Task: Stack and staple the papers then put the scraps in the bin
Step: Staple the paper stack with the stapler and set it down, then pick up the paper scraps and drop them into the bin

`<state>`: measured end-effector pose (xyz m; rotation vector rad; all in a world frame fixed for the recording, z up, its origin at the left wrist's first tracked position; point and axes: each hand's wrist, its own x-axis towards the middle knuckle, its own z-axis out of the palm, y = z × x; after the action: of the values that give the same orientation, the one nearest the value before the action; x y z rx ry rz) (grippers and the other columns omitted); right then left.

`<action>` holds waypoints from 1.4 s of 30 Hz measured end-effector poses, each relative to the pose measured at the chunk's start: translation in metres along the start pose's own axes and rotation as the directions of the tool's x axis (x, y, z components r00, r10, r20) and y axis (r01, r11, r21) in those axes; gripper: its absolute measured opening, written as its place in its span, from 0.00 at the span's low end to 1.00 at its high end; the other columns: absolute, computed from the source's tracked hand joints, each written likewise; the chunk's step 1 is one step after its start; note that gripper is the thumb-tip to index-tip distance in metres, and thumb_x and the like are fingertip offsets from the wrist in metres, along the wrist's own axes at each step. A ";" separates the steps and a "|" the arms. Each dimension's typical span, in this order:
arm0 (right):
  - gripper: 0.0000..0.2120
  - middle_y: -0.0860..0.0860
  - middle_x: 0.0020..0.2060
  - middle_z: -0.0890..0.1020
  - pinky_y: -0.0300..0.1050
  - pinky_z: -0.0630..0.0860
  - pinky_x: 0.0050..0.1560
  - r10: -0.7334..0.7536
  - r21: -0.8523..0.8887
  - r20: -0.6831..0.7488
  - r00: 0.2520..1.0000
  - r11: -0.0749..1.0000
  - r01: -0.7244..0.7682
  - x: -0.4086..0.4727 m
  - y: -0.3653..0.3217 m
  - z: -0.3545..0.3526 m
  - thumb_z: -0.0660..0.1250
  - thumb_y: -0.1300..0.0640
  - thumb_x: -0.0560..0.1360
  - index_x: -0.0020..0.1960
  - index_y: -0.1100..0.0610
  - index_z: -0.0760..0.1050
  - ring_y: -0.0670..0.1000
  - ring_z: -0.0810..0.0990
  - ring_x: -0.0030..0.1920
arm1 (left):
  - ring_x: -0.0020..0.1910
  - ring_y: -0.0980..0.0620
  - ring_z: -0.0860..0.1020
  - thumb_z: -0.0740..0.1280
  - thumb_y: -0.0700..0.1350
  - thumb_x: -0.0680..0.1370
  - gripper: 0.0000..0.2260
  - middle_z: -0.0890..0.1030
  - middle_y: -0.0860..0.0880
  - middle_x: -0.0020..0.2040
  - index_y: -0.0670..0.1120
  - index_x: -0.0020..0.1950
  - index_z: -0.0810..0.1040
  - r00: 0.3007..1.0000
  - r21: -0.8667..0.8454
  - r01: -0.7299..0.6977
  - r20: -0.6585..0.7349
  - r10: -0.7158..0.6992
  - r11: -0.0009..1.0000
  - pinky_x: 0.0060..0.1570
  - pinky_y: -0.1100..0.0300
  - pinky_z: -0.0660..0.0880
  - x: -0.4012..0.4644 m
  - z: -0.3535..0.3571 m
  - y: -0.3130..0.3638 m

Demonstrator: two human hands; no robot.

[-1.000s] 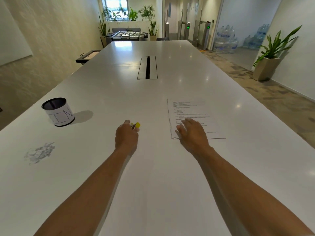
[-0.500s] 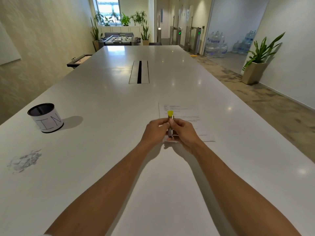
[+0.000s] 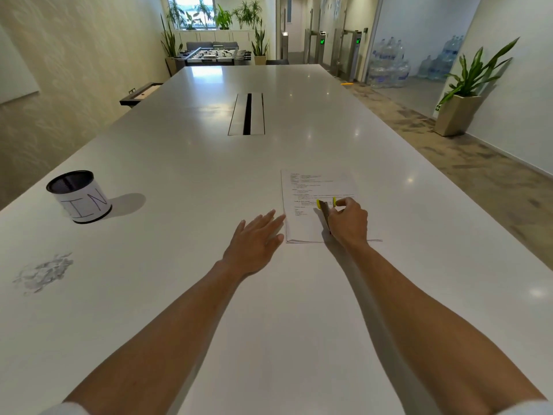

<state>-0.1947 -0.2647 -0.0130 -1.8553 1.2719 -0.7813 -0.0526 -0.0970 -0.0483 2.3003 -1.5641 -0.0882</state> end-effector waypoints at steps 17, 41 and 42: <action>0.13 0.60 0.55 0.79 0.49 0.69 0.46 -0.090 -0.348 0.037 0.995 0.933 0.097 -0.007 -0.004 0.010 0.61 0.58 0.78 0.61 0.62 0.72 0.62 0.78 0.54 | 0.78 0.55 0.48 0.46 0.65 0.80 0.24 0.57 0.61 0.77 0.63 0.74 0.59 0.993 0.017 -0.040 0.112 0.038 0.999 0.72 0.36 0.39 0.002 -0.001 0.005; 0.19 0.60 0.52 0.79 0.54 0.75 0.48 -0.334 -0.545 0.039 0.942 0.783 0.300 -0.022 0.012 0.025 0.61 0.47 0.79 0.60 0.61 0.75 0.61 0.76 0.53 | 0.78 0.53 0.48 0.46 0.63 0.81 0.24 0.56 0.58 0.78 0.59 0.76 0.55 0.984 -0.009 -0.117 0.135 0.117 0.993 0.72 0.36 0.38 -0.014 -0.007 0.001; 0.20 0.61 0.52 0.79 0.54 0.75 0.49 -0.350 -0.571 0.023 0.937 0.764 0.299 -0.022 0.011 0.024 0.62 0.45 0.78 0.60 0.60 0.75 0.62 0.76 0.53 | 0.78 0.53 0.49 0.48 0.62 0.81 0.24 0.57 0.56 0.78 0.58 0.76 0.56 0.985 -0.036 -0.121 0.116 0.125 0.992 0.73 0.39 0.39 -0.018 -0.008 -0.001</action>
<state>-0.1878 -0.2406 -0.0372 -2.6086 1.3513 -0.7072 -0.0564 -0.0777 -0.0441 2.2068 -1.7478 -0.2180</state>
